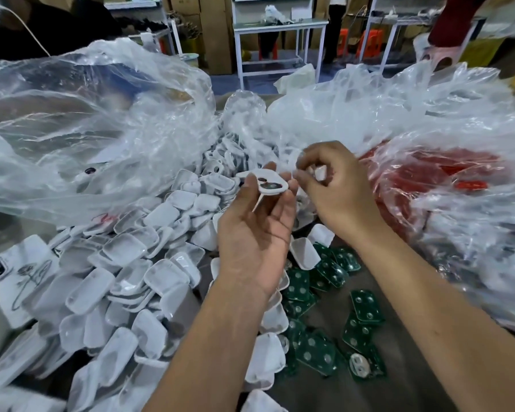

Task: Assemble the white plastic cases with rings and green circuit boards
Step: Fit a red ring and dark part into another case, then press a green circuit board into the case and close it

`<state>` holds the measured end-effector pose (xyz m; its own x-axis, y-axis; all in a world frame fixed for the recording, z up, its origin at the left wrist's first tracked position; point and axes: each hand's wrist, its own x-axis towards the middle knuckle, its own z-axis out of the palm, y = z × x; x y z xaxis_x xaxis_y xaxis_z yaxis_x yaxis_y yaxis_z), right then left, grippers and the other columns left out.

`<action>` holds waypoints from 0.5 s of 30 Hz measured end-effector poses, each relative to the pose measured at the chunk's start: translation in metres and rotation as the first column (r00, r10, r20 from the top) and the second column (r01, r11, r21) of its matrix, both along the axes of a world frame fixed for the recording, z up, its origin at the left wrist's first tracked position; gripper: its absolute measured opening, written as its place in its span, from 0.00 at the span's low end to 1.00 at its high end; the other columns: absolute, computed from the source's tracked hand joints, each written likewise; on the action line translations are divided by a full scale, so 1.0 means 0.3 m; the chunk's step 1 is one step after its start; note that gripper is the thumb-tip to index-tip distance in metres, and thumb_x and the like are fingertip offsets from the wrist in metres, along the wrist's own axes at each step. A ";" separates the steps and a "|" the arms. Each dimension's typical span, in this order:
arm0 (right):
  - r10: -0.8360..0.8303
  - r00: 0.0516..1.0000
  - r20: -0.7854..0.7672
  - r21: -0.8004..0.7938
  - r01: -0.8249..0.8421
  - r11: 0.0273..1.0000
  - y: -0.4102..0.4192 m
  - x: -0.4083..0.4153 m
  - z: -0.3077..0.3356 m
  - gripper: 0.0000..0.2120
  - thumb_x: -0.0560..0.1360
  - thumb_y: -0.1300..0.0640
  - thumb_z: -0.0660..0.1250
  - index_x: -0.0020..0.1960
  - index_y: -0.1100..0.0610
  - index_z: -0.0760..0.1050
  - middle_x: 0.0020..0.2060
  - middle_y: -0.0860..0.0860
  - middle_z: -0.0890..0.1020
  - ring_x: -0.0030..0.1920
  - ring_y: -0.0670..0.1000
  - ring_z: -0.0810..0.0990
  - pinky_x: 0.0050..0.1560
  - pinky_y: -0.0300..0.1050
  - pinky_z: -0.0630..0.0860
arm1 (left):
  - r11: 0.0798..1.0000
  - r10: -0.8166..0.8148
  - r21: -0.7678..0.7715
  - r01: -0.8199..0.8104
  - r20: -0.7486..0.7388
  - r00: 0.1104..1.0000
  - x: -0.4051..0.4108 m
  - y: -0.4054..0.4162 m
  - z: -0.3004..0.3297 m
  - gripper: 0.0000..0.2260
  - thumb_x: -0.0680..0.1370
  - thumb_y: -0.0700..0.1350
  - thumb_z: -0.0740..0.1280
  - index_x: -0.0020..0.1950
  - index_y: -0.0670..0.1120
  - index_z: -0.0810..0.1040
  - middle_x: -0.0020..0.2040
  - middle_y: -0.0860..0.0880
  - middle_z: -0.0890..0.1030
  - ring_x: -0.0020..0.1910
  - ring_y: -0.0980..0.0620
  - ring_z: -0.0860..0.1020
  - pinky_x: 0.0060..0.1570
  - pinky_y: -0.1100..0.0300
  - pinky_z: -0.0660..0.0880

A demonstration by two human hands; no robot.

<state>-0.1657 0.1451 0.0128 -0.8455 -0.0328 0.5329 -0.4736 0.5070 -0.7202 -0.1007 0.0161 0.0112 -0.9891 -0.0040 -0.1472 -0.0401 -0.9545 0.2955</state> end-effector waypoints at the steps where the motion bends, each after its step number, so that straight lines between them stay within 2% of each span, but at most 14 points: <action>1: 0.017 1.000 -0.003 0.062 -0.017 0.998 -0.012 -0.011 0.014 0.04 0.76 0.61 0.75 0.49 0.56 0.82 0.50 0.50 0.82 0.50 0.47 0.80 0.52 0.39 0.75 | 1.000 -0.010 -0.009 0.010 -0.009 1.000 0.000 -0.001 -0.001 0.27 0.71 0.43 0.72 0.69 0.35 0.76 0.53 0.36 0.83 0.45 0.42 0.85 0.45 0.59 0.84; 3: 0.062 0.998 -0.009 0.205 -0.059 0.977 -0.034 -0.031 0.046 0.05 0.75 0.63 0.75 0.50 0.58 0.83 0.49 0.52 0.83 0.50 0.51 0.81 0.52 0.45 0.76 | 0.999 -0.028 -0.018 0.027 -0.027 0.999 -0.001 -0.003 0.001 0.25 0.73 0.44 0.72 0.68 0.34 0.77 0.53 0.37 0.83 0.47 0.43 0.84 0.45 0.59 0.83; 5: 0.129 0.992 -0.003 0.349 -0.120 0.929 -0.054 -0.041 0.071 0.11 0.72 0.67 0.72 0.53 0.59 0.84 0.51 0.54 0.84 0.52 0.55 0.82 0.53 0.48 0.77 | 1.000 -0.019 -0.017 0.019 -0.033 0.999 -0.003 -0.004 -0.002 0.26 0.73 0.44 0.71 0.69 0.35 0.76 0.57 0.37 0.81 0.53 0.42 0.81 0.44 0.59 0.83; 7: 0.154 0.988 0.016 0.395 -0.148 0.907 -0.056 -0.042 0.089 0.18 0.71 0.70 0.70 0.59 0.59 0.84 0.56 0.55 0.85 0.58 0.54 0.82 0.59 0.48 0.77 | 1.000 -0.019 -0.017 0.018 -0.044 0.999 -0.006 -0.003 -0.008 0.25 0.74 0.44 0.71 0.69 0.35 0.76 0.58 0.37 0.81 0.55 0.42 0.81 0.44 0.59 0.83; 9: 0.079 0.997 -0.006 0.317 -0.073 0.946 -0.032 -0.042 0.104 0.15 0.74 0.67 0.72 0.60 0.58 0.84 0.56 0.52 0.85 0.56 0.50 0.83 0.60 0.43 0.78 | 0.997 -0.068 -0.044 0.064 -0.078 0.995 -0.006 -0.002 -0.018 0.21 0.76 0.43 0.69 0.66 0.35 0.77 0.57 0.36 0.82 0.51 0.42 0.83 0.46 0.58 0.83; 11: -0.052 0.997 -0.060 0.195 0.063 0.979 0.018 -0.043 0.121 0.08 0.76 0.62 0.74 0.55 0.57 0.86 0.50 0.48 0.86 0.49 0.44 0.83 0.54 0.33 0.77 | 0.984 -0.161 -0.091 0.151 -0.115 0.980 0.001 0.010 -0.025 0.18 0.78 0.43 0.67 0.64 0.34 0.78 0.56 0.36 0.82 0.50 0.42 0.83 0.47 0.59 0.83; 13: -0.133 0.988 -0.080 0.127 0.142 0.982 0.068 -0.046 0.137 0.05 0.77 0.61 0.73 0.51 0.56 0.86 0.43 0.47 0.86 0.42 0.41 0.82 0.49 0.26 0.75 | 0.966 -0.236 -0.136 0.220 -0.122 0.964 0.012 0.028 -0.027 0.18 0.79 0.42 0.66 0.66 0.34 0.78 0.57 0.35 0.82 0.51 0.42 0.83 0.47 0.59 0.83; 15: -0.172 0.983 -0.060 0.149 0.180 0.972 0.100 -0.049 0.150 0.04 0.77 0.62 0.73 0.49 0.56 0.86 0.41 0.47 0.86 0.41 0.43 0.82 0.47 0.29 0.76 | 0.955 -0.269 -0.161 0.248 -0.121 0.956 0.018 0.039 -0.030 0.21 0.78 0.42 0.67 0.69 0.34 0.76 0.58 0.34 0.81 0.51 0.42 0.83 0.49 0.59 0.83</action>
<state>-0.1805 0.1752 0.0579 -0.8196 0.0303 0.5721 -0.3982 0.6878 -0.6069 -0.0955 0.0279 0.0022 -0.9695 0.2439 -0.0238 -0.2285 -0.8644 0.4479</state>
